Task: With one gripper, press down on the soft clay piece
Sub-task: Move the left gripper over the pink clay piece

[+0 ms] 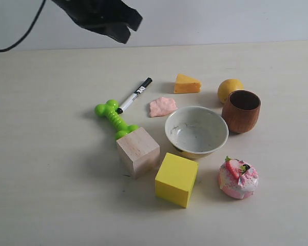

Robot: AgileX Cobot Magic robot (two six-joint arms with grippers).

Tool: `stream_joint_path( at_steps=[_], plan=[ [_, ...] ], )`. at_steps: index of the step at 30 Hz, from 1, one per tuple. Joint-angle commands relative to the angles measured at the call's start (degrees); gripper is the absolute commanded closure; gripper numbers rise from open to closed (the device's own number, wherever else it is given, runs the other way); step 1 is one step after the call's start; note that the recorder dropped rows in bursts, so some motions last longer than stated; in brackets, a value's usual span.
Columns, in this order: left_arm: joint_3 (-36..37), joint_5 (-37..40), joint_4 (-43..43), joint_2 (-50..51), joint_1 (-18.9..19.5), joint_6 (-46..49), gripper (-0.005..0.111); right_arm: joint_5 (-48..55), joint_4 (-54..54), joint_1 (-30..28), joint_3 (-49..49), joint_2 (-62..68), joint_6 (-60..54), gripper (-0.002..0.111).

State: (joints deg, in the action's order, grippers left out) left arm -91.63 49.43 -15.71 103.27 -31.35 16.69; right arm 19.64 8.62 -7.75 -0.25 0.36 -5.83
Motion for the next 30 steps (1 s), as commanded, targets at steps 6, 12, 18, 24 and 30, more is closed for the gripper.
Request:
stream_joint_path(
  at_steps=[6, 12, 18, 24, 30],
  plan=[
    [-10.2, 5.7, 5.5, 10.8, -5.4, -2.3, 0.107, -0.4, 0.0, 0.1, 0.3, -0.4, -0.1, 0.108],
    [-15.2, 6.7, 5.6, 16.3, -6.0, -2.4, 0.107, -0.4, 0.0, 0.1, 0.3, -0.4, -0.1, 0.108],
    [-18.8, 6.7, 6.8, 20.9, -5.9, -2.3, 0.107, -0.4, 0.0, 0.1, 0.3, -0.4, -0.1, 0.108],
    [-19.8, 7.1, 6.8, 24.2, -5.9, -2.3, 0.107, -0.4, 0.0, 0.1, 0.3, -0.4, -0.1, 0.108],
    [-19.8, 4.1, 6.8, 25.3, -5.9, -3.6, 0.107, -0.4, 0.0, 0.1, 0.3, -0.4, -0.1, 0.108]
  ],
)
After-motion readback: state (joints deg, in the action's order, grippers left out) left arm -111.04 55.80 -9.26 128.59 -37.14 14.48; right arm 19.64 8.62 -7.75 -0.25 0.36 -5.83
